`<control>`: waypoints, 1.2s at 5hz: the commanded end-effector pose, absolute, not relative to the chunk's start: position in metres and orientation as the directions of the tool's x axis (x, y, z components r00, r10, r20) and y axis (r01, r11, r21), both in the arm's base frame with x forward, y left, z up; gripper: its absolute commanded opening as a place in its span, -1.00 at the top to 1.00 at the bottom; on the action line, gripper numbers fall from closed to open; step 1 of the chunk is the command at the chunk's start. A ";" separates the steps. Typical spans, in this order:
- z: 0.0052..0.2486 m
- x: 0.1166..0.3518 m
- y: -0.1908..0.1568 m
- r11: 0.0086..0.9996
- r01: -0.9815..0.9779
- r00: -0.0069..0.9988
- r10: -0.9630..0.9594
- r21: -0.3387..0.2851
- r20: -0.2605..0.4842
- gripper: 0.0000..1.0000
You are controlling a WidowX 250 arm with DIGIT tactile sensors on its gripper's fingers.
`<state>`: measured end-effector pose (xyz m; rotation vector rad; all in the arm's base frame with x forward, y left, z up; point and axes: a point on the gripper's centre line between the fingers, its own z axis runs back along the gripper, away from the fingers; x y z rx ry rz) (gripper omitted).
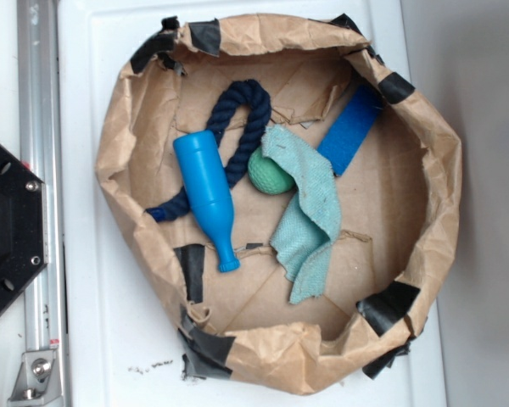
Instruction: Grab the blue cloth.
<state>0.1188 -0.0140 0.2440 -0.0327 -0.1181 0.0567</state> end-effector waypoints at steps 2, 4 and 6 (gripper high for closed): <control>0.214 0.169 -0.016 1.000 0.003 0.992 -0.002 -0.004 0.126 -1.00; 0.150 0.246 -0.002 0.999 0.017 0.992 -0.020 0.030 0.128 -1.00; 0.082 0.286 -0.006 0.984 0.165 0.980 -0.171 0.068 0.098 -1.00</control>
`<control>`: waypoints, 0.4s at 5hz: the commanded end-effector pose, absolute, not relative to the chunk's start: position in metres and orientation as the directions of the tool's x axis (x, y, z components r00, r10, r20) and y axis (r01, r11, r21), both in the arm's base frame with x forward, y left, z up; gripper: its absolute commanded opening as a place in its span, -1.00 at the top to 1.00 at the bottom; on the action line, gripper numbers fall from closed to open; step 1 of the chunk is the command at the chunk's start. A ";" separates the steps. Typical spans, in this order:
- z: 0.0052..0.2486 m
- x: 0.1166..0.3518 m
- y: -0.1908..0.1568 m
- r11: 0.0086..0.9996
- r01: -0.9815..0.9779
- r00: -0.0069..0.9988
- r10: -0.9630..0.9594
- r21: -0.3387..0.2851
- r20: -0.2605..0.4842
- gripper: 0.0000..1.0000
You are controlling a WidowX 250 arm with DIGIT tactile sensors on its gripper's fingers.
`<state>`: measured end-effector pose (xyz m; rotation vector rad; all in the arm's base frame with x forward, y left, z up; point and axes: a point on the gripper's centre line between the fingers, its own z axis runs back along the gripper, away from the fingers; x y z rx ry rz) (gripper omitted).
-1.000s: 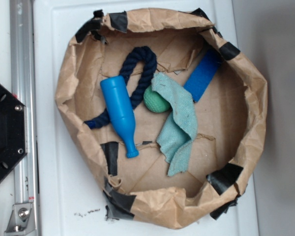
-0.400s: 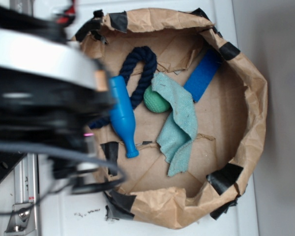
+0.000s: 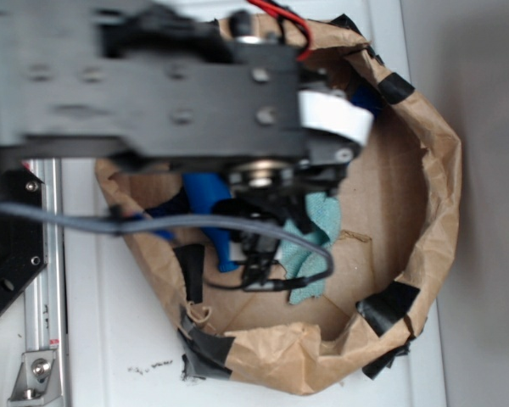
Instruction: Grab the blue cloth.
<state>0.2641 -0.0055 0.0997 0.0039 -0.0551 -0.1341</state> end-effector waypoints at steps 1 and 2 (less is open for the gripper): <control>0.057 0.290 -0.007 0.977 0.202 0.978 -0.205 0.068 0.046 -1.00; 0.039 0.289 -0.010 0.980 0.159 0.987 -0.159 0.117 -0.012 -1.00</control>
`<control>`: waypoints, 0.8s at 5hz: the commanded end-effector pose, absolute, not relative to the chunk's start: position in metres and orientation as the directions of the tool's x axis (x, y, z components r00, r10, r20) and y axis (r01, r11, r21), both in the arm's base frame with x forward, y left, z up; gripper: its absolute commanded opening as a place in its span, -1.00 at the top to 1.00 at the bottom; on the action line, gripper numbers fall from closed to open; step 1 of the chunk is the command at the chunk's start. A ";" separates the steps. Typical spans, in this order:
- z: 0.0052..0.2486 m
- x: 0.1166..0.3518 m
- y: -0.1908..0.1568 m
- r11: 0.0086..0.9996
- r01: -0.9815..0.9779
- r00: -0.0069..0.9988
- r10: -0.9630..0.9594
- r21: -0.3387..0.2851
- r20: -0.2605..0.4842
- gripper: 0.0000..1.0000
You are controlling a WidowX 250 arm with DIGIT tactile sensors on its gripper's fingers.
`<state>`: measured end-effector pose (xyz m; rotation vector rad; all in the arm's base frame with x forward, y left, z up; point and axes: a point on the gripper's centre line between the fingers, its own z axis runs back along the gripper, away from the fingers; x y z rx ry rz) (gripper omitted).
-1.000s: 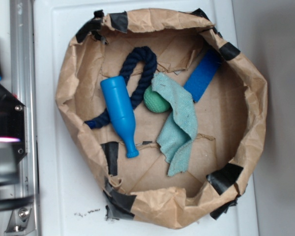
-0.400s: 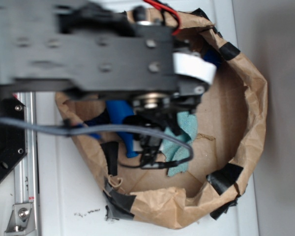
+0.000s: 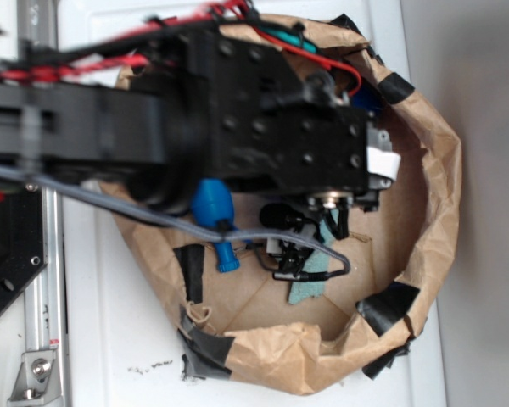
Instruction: Grab the blue cloth.
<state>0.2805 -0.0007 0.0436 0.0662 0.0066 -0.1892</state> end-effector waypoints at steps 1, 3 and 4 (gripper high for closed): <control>0.049 0.288 -0.007 0.984 0.161 0.987 -0.162 0.080 0.007 1.00; 0.068 0.290 0.000 0.984 0.140 0.988 -0.147 0.114 0.049 1.00; 0.069 0.291 0.000 0.981 0.146 0.987 -0.154 0.129 0.053 1.00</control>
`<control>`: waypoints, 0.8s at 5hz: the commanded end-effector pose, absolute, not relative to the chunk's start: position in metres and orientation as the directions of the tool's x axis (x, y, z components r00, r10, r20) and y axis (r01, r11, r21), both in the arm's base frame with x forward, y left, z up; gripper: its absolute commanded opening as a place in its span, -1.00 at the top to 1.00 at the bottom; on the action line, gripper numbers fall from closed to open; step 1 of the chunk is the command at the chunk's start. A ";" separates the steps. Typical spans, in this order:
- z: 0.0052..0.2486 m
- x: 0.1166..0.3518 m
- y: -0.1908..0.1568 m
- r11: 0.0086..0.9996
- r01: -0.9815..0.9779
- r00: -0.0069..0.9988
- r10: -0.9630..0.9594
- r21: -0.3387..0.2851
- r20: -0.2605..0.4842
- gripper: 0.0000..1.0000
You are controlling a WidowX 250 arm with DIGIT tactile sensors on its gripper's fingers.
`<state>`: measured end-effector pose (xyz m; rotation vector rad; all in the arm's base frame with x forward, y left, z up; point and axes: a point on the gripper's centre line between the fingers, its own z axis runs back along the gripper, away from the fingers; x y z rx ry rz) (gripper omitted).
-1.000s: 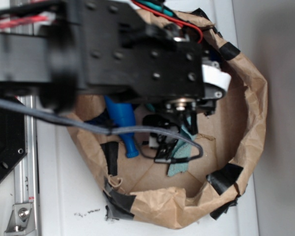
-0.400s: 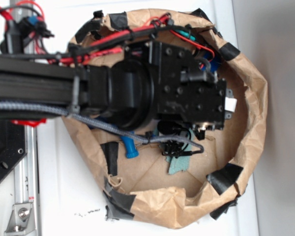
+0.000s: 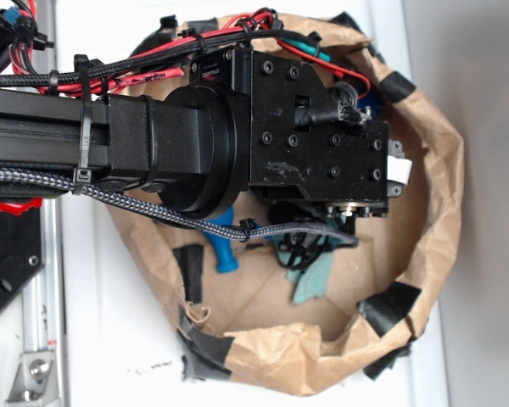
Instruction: Grab the blue cloth.
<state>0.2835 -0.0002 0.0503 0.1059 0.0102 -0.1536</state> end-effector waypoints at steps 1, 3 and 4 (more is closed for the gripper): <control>0.083 0.286 -0.004 0.978 0.150 0.982 -0.165 0.146 0.090 1.00; 0.173 0.263 -0.016 0.991 0.114 0.963 -0.128 0.073 0.238 1.00; 0.225 0.256 -0.015 0.997 0.072 0.987 -0.072 0.010 0.140 1.00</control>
